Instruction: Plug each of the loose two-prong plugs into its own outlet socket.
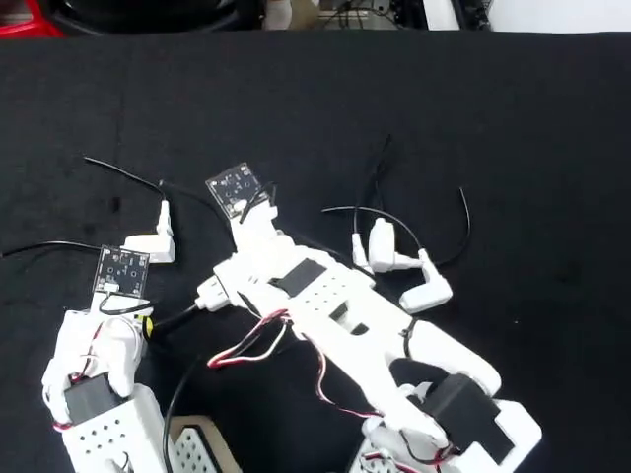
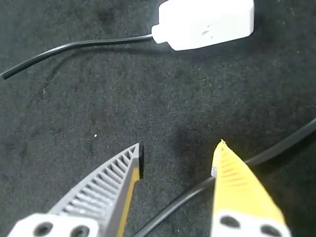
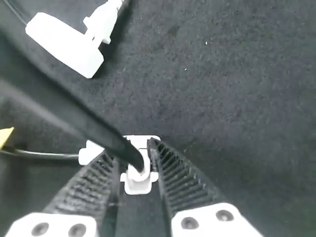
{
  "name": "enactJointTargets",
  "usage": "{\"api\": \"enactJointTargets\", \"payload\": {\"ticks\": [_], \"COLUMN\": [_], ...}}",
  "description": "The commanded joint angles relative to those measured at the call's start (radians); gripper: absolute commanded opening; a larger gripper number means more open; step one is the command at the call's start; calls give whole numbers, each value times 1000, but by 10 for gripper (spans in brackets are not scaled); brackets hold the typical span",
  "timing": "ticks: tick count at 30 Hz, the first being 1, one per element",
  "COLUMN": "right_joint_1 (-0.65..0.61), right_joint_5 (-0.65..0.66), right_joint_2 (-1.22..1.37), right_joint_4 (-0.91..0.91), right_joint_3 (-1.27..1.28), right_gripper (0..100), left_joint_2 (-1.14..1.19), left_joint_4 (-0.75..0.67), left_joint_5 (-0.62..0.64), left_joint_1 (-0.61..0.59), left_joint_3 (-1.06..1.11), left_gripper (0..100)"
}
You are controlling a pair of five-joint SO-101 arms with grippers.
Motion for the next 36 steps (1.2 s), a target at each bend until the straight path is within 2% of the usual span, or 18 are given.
{"api": "enactJointTargets", "payload": {"ticks": [1,5,10,20,36], "right_joint_1": [-3,5,51,35,2], "right_joint_5": [-17,-17,-17,-15,-17], "right_joint_2": [-28,-30,-31,-30,-28], "right_joint_4": [-37,-54,-121,-222,-226], "right_joint_3": [4,10,33,102,185], "right_gripper": [11,11,11,11,11], "left_joint_2": [-8,-8,-8,-8,-8], "left_joint_4": [20,81,81,81,81], "left_joint_5": [3,3,3,3,3], "left_joint_1": [-2,-1,1,1,1], "left_joint_3": [-56,-110,-119,-114,-113], "left_gripper": [241,242,242,242,242]}}
